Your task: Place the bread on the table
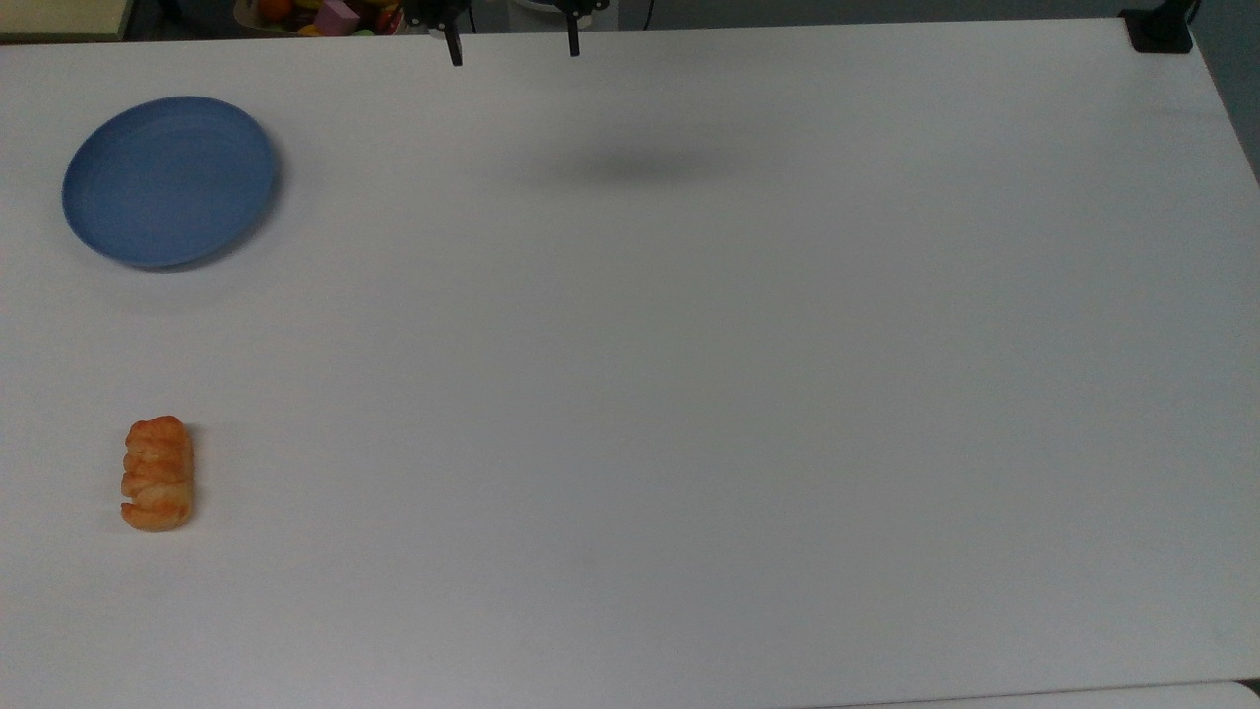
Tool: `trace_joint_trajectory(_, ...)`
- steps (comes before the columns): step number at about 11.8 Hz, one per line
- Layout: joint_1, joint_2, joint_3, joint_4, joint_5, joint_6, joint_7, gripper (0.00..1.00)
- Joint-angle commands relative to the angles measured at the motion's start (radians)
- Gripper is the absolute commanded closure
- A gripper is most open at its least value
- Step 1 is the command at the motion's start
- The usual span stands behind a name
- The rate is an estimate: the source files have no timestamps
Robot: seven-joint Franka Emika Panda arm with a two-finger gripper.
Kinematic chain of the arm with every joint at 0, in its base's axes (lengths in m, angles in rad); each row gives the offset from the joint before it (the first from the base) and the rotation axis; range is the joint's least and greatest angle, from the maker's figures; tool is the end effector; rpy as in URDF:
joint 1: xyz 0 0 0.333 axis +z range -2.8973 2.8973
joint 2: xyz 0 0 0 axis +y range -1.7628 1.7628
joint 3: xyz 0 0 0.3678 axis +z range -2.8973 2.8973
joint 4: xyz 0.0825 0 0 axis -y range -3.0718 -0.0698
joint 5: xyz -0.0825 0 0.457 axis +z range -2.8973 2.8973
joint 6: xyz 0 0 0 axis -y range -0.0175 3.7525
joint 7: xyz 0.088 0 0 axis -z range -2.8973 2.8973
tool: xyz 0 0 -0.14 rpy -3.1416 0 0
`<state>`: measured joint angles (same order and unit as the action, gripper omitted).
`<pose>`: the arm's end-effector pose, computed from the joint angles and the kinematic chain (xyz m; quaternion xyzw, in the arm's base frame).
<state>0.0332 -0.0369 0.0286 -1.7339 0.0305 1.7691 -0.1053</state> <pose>0.6290 0.0429 0.5947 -0.9960 -0.0809 -0.0363 0.0137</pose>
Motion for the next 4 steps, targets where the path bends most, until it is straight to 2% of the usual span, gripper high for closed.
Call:
trace_joint_trajectory(1,0.053,-0.021,-0.061,-0.013,0.031,0.015,-0.022,0.00)
trace_joint_trajectory(4,0.056,-0.023,-0.061,-0.013,0.031,0.015,-0.028,0.00)
